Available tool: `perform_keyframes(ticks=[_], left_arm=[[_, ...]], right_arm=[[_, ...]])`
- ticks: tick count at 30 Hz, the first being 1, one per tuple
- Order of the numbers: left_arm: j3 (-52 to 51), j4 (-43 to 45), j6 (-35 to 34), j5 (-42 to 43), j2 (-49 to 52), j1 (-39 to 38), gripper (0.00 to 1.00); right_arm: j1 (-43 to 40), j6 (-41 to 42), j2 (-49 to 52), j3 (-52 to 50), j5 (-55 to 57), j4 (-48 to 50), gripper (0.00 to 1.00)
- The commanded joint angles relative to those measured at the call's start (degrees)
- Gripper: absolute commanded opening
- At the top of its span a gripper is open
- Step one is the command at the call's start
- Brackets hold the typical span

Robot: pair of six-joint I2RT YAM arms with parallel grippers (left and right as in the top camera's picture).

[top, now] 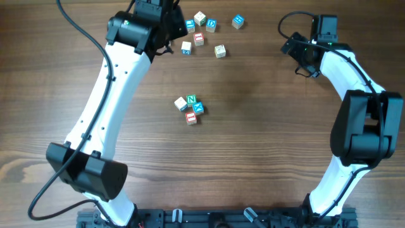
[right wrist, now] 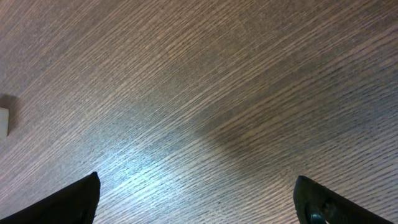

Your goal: Form a circle

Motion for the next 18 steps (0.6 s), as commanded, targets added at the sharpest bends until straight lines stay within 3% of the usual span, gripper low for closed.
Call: perform_keyframes(ticks=[1, 10, 14, 18], left_arm=[[-0.1, 2.5, 2.1, 0.9, 5.7, -0.3, 0.04], [-0.1, 19.1, 5.6, 4.5, 19.8, -0.5, 0.07], [-0.1, 22.6, 5.7, 4.5, 26.1, 0.2, 0.56], [-0.1, 24.7, 6.8, 4.5, 29.4, 1.5, 0.52]], right_arm=[[0.1, -0.7, 1.0, -0.2, 0.5, 0.1, 1.0], [0.1, -0.7, 1.0, -0.2, 0.5, 0.1, 1.0], [0.1, -0.7, 1.0, -0.2, 0.6, 0.1, 1.0], [0.1, -0.7, 1.0, -0.2, 0.6, 0.1, 1.0]])
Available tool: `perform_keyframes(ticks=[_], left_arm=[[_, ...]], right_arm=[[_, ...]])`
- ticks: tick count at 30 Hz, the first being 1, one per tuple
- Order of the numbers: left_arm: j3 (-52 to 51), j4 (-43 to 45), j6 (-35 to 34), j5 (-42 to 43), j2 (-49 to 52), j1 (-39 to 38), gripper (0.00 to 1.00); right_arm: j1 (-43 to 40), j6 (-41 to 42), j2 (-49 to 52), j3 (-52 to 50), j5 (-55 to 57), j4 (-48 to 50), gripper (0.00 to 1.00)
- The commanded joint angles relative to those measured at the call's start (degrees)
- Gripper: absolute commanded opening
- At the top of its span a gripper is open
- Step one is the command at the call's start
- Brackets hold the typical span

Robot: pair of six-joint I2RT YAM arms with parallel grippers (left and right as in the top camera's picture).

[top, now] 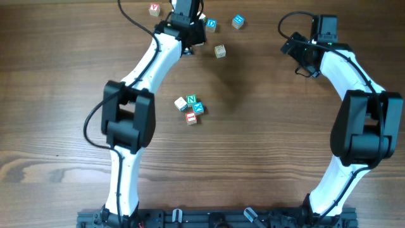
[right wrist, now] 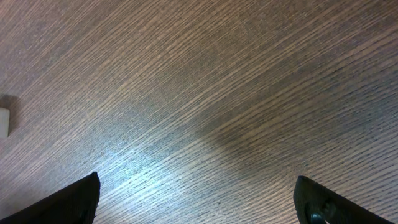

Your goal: Form a circle

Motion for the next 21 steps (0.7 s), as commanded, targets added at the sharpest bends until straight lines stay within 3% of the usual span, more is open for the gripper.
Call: perform_keyframes(ticks=[1, 7, 12, 21], left_arm=[[0.0, 0.5, 1.6, 0.4, 2.2, 1.6, 0.51], [-0.1, 0.3, 1.9, 0.4, 3.3, 2.2, 0.49], [-0.3, 0.3, 6.8, 0.4, 5.3, 2.2, 0.52], [-0.3, -0.7, 9.1, 0.4, 5.6, 2.2, 0.42]], right_arm=[[0.1, -0.7, 1.0, -0.2, 0.5, 0.1, 1.0], [0.1, -0.7, 1.0, -0.2, 0.5, 0.1, 0.99], [0.1, -0.7, 1.0, -0.2, 0.5, 0.1, 1.0], [0.1, -0.7, 1.0, -0.2, 0.6, 0.1, 1.0]])
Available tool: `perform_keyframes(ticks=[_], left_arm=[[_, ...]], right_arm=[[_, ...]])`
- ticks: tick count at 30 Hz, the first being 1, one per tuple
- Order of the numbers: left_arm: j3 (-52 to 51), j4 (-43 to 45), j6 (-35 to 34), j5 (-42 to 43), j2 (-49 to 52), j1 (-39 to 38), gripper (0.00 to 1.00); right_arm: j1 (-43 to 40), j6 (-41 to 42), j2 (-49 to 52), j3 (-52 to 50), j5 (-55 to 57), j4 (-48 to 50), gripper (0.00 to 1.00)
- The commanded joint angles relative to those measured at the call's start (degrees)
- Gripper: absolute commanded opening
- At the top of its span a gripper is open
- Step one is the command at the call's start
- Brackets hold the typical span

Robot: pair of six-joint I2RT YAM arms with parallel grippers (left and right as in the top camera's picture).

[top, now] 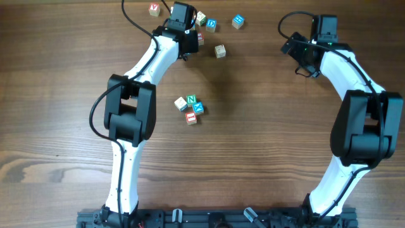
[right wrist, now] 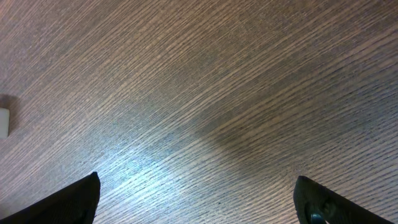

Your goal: Form a circle

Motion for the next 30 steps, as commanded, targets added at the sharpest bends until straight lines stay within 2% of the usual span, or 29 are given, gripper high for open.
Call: perform_keyframes(ticks=[1, 11, 18, 23, 30], left_arm=[[-0.3, -0.3, 1.5, 0.1, 0.6, 0.1, 0.39], [-0.3, -1.7, 1.5, 0.1, 0.6, 0.1, 0.38], [-0.2, -1.7, 1.4, 0.1, -0.9, 0.2, 0.22], [-0.2, -8.7, 1.2, 0.1, -13.2, 0.2, 0.18], [-0.2, -31.7, -0.7, 0.1, -40.3, 0.2, 0.19]], right_arm=[[0.1, -0.7, 1.0, -0.2, 0.5, 0.1, 1.0], [0.1, -0.7, 1.0, -0.2, 0.6, 0.1, 1.0], [0.1, -0.7, 1.0, -0.2, 0.6, 0.1, 1.0], [0.1, -0.7, 1.0, -0.2, 0.5, 0.1, 1.0], [0.1, -0.7, 1.0, -0.2, 0.6, 0.1, 1.0]])
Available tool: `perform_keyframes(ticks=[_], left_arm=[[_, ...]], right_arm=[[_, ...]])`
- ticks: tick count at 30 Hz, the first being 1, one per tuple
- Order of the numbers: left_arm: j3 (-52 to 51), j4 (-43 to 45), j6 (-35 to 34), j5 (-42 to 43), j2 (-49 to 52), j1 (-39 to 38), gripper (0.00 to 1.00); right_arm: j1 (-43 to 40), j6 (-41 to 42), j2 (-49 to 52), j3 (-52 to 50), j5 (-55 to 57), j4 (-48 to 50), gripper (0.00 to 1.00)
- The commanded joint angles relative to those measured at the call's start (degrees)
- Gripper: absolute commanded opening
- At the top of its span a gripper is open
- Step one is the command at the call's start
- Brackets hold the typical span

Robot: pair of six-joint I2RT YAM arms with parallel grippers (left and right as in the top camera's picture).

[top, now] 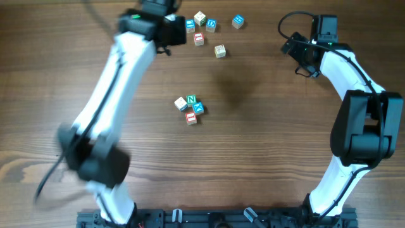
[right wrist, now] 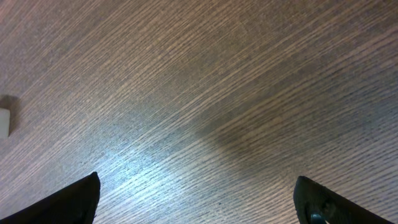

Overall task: Form a circle
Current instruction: 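Grasp the number 2 block with the left gripper, then carry the number 2 block to the gap in the cluster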

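Observation:
Small lettered cubes lie in two groups. Far group: blue cube (top: 190, 25), cream cube (top: 200, 18), blue D cube (top: 211, 25), another blue cube (top: 237, 21), red cube (top: 199, 39), tan cube (top: 219, 50). Middle cluster: white cube (top: 181, 103), green N cube (top: 191, 99), teal cube (top: 199, 107), red-faced cube (top: 191, 117). My left gripper (top: 171, 33) sits just left of the far group, blurred, its jaws hidden. At the far right, away from the cubes, my right gripper (right wrist: 196, 180) is open over bare wood.
The wooden table (top: 266, 139) carries everything. A pale cube edge (right wrist: 3, 122) shows at the left border of the right wrist view. The left arm (top: 107, 95) stretches in a blur from the near left to the far group.
The left arm has changed pose, its elbow now low at the left, and it is blurred. Its wrist now covers the far-left spot where a red-lettered cube showed. The right arm is unmoved.
First the left gripper was at the far group, with a white cube just below it. Then the arm stood folded over that group, a red-lettered cube showed at the far left, and the white cube was not visible. The middle cluster and right arm stayed put.

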Motion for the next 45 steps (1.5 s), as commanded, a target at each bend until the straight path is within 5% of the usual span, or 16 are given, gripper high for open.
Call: perform_keyframes(ticks=[1, 7, 11, 22, 32, 38, 42, 45], left_arm=[[0.5, -9.4, -1.1, 0.1, -12.7, 0.2, 0.2], [-0.5, -30.5, -3.8, 0.1, -18.4, 0.5, 0.19], [-9.0, -31.9, -4.0, 0.1, -18.4, 0.5, 0.18], [-48.4, -0.2, -4.7, 0.2, -18.4, 0.5, 0.16], [-64.8, 25.9, 4.2, 5.3, -18.0, 0.5, 0.22], [-65.0, 27.3, 7.1, 5.9, -18.0, -1.0, 0.27], [-65.0, 26.2, 6.8, 5.9, -18.0, -2.5, 0.58], [-65.0, 24.3, 6.8, 5.9, -18.0, -2.5, 0.59]], right_arm=[[0.1, -0.7, 1.0, -0.2, 0.5, 0.1, 1.0], [0.1, -0.7, 1.0, -0.2, 0.5, 0.1, 1.0], [0.1, -0.7, 1.0, -0.2, 0.6, 0.1, 1.0], [0.1, -0.7, 1.0, -0.2, 0.5, 0.1, 1.0], [0.1, -0.7, 1.0, -0.2, 0.6, 0.1, 0.99], [0.1, -0.7, 1.0, -0.2, 0.6, 0.1, 1.0], [0.1, -0.7, 1.0, -0.2, 0.5, 0.1, 1.0], [0.1, -0.7, 1.0, -0.2, 0.5, 0.1, 1.0]])
